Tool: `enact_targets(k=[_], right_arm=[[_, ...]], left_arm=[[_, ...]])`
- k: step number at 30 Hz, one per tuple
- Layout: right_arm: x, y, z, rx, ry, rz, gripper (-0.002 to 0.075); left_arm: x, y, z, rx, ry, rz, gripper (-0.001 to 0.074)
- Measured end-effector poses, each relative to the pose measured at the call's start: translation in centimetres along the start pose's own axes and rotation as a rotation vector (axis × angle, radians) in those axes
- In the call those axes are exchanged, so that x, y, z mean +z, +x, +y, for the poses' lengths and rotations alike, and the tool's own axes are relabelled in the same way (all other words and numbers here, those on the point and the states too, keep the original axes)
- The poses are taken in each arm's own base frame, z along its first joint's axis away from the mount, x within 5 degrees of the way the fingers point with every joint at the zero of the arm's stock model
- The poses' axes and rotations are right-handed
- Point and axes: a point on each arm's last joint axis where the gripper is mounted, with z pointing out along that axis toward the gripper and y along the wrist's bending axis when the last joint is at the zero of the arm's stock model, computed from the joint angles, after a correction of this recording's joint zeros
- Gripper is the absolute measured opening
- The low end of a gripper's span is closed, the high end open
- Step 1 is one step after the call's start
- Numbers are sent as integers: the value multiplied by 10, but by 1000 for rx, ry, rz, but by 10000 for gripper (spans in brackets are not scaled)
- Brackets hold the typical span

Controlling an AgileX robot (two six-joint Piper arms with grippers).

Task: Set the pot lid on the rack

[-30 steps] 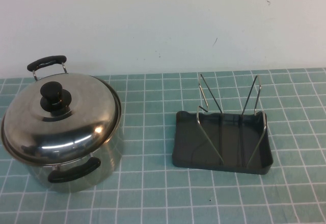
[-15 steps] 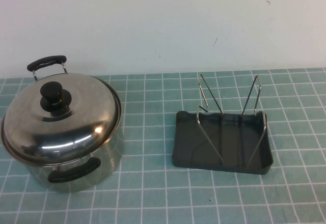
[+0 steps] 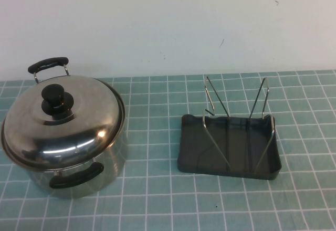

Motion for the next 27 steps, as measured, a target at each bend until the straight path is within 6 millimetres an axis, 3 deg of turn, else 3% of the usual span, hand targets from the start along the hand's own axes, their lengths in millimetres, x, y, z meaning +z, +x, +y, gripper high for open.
enact_targets(k=[9,18,27], right_arm=[[-1,-13,2,81,-30,-140,-1],[0,3,-1,39,7,37,-1],[0,5,-1,-59,7,50,-1]], left_arm=[[-3,-22,2,-2,-22,-244,-4],[-8,-37,3,6,-40,-420,-4],[-12,-45,4,-113,-18,-514,-4]])
